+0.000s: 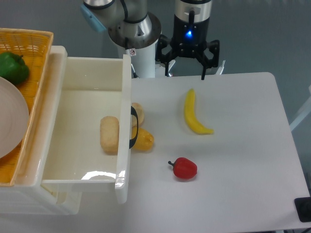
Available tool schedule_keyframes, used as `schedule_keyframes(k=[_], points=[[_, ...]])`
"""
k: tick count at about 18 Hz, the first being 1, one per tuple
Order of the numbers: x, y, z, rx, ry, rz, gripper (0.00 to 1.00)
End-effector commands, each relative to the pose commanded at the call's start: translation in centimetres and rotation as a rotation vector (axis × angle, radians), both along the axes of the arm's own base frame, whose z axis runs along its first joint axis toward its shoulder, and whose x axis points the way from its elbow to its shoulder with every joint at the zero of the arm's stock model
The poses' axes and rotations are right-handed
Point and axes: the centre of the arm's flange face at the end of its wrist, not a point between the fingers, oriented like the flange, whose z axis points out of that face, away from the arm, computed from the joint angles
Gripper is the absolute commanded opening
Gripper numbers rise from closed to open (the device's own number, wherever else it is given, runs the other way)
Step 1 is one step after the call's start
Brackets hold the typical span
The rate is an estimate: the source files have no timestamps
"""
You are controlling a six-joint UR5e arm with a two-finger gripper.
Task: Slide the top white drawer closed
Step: 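Move the gripper down toward the banana on the table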
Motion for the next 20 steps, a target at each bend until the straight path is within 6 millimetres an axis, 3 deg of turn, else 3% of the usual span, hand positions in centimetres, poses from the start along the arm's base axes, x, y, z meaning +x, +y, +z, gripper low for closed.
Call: schedule_keyframes(k=[8,11,16,20], points=[[-1.4,-0.7,-0.9,-0.014,-0.008,0.016,1.0],[-3.1,-1.3,-2.6,-0.034,-0.042,0.056,1.0],[-3.9,-2.2,-4.2,-0.089,-0.047,0.079,1.0],[-5.0,-1.8,-6.2,-0.097,-0.095,0.165,1.0]])
